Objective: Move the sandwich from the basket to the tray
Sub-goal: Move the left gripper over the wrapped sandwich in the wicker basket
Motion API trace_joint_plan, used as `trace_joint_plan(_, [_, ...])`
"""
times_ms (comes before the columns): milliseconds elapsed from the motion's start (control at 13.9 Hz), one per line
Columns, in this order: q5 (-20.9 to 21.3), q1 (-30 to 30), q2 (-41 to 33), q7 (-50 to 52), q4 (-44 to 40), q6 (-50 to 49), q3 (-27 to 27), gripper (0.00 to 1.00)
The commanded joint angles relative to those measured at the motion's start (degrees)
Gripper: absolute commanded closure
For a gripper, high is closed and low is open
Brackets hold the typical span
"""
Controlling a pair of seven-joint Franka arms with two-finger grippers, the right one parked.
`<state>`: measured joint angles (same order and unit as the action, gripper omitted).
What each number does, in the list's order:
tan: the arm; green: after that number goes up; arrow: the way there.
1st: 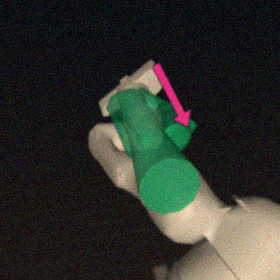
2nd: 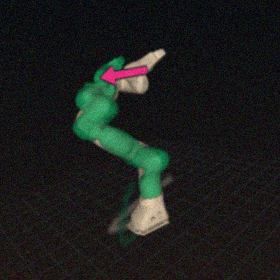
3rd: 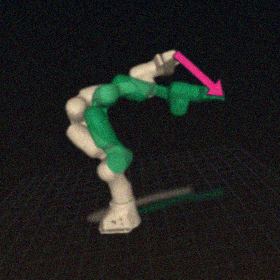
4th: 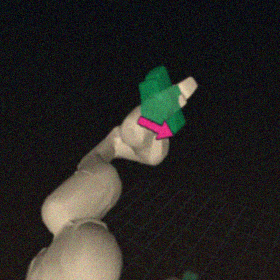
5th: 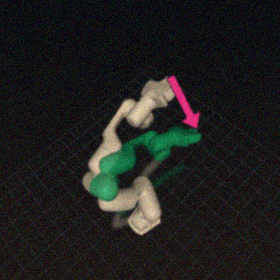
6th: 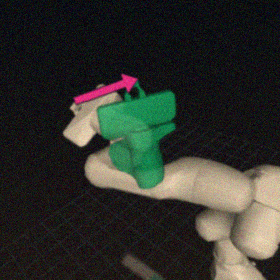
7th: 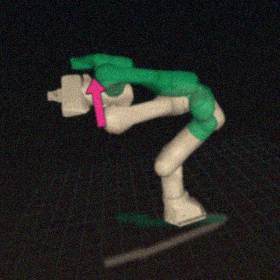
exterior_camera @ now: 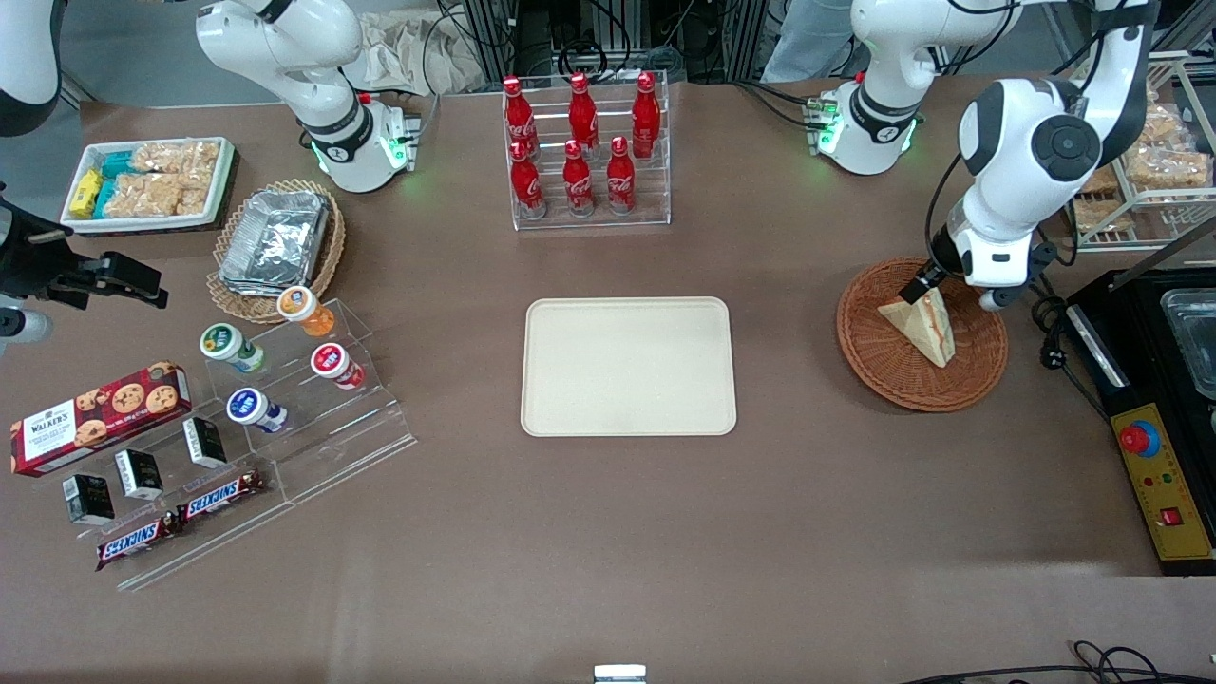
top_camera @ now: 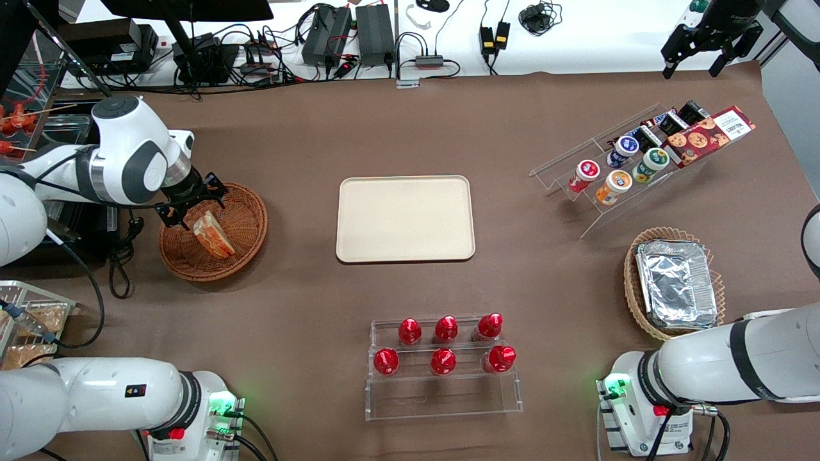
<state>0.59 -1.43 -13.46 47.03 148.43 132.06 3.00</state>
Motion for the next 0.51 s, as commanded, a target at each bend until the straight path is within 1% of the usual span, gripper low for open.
trace_joint_plan(0, [0.9, 2.0, 1.9, 1.0, 1.3, 4.1, 0.5, 0.00])
trace_joint_plan(144, [3.2, 3.4, 3.4, 1.0, 2.5, 6.8, 0.5, 0.00])
trace_joint_plan(361, [4.4, 5.0, 5.4, 0.7, 4.1, 10.8, 0.5, 0.00])
trace_joint_plan(433, [5.8, 5.5, 6.1, 0.7, 4.4, 11.3, 0.5, 0.00])
